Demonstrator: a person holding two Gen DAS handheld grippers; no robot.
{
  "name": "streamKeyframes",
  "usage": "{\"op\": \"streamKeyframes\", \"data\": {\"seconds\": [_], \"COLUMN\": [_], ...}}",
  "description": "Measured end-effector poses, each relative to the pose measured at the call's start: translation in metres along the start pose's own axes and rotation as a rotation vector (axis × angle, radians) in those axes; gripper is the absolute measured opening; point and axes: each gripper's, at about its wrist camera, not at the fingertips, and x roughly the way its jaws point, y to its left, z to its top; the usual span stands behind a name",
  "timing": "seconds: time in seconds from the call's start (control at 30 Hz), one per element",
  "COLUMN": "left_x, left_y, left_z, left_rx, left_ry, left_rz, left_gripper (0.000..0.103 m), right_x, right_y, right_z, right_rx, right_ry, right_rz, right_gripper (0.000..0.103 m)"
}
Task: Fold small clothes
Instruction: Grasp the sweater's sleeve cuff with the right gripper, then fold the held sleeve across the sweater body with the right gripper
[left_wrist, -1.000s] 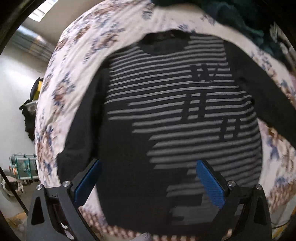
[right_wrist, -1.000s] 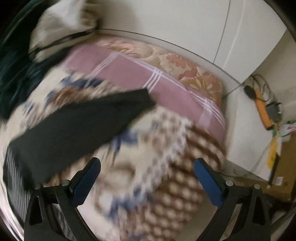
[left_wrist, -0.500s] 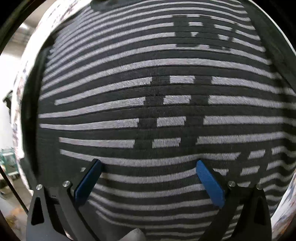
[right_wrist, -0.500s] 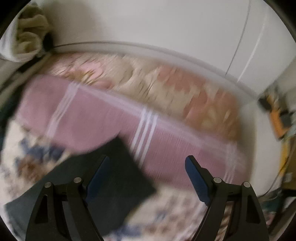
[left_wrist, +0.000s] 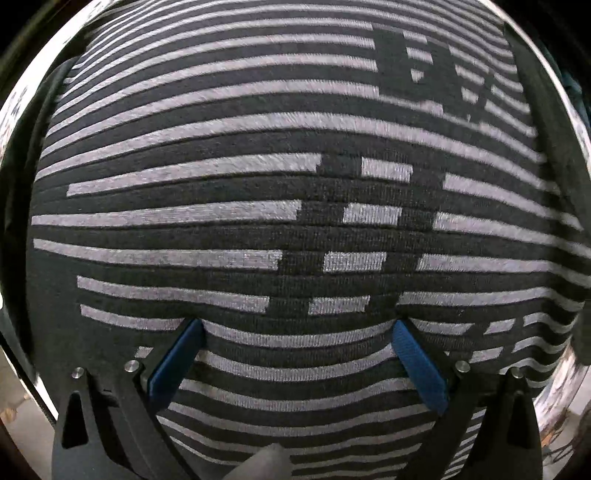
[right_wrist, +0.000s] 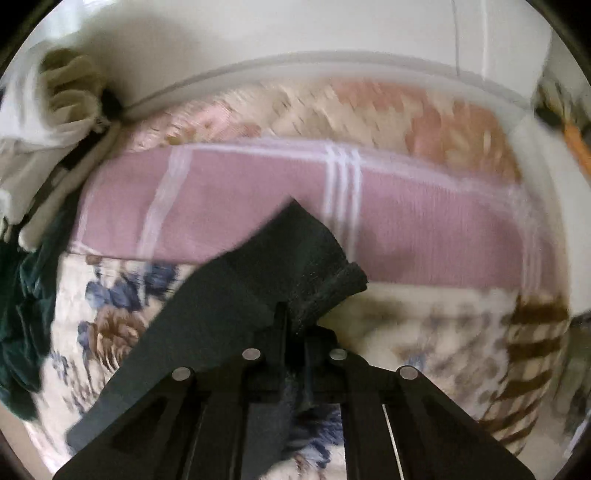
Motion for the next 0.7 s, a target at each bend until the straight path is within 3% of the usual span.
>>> {"op": "streamKeyframes", "data": {"seconds": [0.1,0.2,0.33,0.47,0.57,0.7], "left_x": [-0.032,-0.064,-0.098,-0.120,-0.129,-0.137], "left_y": [0.006,0.044,0.108,0.201,0.274,0.360], "left_z": [0.000,0.000,-0.006,-0.014,-0.024,-0.048], "left_rx": [-0.039,-0.091,-0.191,-0.344,-0.455,-0.573], "left_ry": [-0.072,-0.153,-0.213,-0.245,-0.258,-0.260], "left_rz": [-0.022,0.008,-0.015,0.021,0.048,0.087], "left_gripper": [0.103,0.103,0.103,0.103,0.103,0.103], "right_x": [-0.025,-0.062,-0.118,-0.173,-0.203,-0.223], "right_y": [0.035,0.075,0.146,0.231,0.294,0.375], "right_z": [-0.009,-0.030,-0.075,-0.158,-0.239,-0.377], "right_rx": [-0.127,-0.274,-0.449,-0.618,-0.749,-0.963], "right_ry": [-0.070,-0.124,-0.182,-0.168,-0.125,-0.072], "right_rz": [0.012,0.062,0.130,0.265,0.374,0.479], "right_gripper": [0.006,0.006,0.006,0.006,0.006,0.006]}}
